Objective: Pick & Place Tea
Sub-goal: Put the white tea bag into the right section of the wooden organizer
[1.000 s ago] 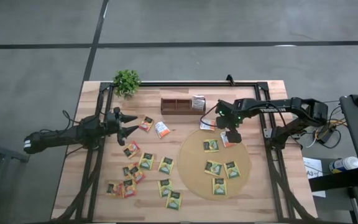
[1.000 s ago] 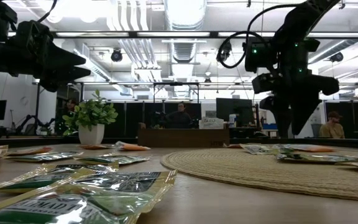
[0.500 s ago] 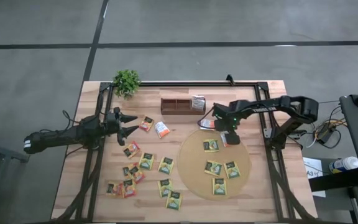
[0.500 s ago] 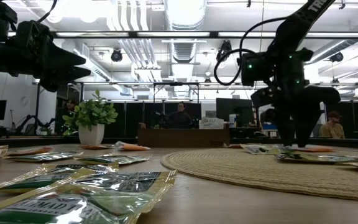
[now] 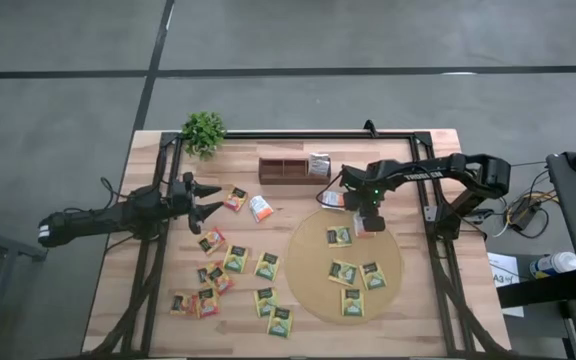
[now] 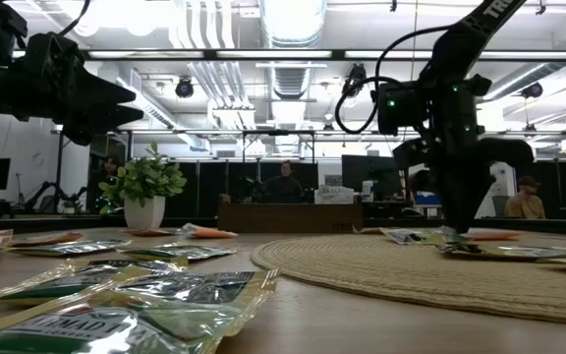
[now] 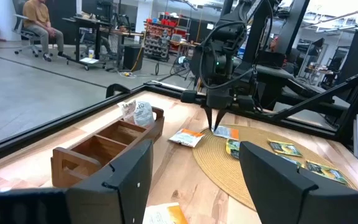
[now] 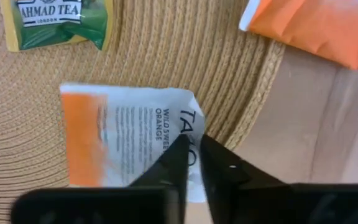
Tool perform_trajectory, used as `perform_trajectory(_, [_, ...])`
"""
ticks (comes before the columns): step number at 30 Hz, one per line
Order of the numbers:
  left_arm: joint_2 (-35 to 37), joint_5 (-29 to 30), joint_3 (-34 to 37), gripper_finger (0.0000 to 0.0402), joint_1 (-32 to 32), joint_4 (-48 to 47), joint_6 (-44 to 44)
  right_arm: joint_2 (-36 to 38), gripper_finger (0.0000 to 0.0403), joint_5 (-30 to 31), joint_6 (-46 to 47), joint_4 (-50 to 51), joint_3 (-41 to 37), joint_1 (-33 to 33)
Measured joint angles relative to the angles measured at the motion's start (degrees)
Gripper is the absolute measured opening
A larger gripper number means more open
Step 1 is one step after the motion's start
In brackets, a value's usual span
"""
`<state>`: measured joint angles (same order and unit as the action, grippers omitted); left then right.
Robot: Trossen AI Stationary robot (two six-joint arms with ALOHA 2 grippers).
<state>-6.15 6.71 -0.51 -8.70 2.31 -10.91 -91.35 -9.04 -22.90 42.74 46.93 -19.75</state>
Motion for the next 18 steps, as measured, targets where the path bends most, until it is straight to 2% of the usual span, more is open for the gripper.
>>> perform_trajectory(3, [0.0, 0.0, 0.0, 0.0233, 0.0, 0.0, 0.0, 0.0, 0.0012, 0.0, 0.2, 0.0, 0.4, 0.0])
perform_trajectory(13, [0.0, 0.0, 0.0, 0.0233, 0.0, 0.0, 0.0, 0.1, 0.0008, 0.2, -2.7, 6.6, 6.1, 0.0])
perform_trajectory(18, [0.0, 0.0, 0.0, 0.0233, 0.0, 0.0, 0.0, 0.1, 0.0008, 4.1, -3.4, 8.1, 11.5, 0.0])
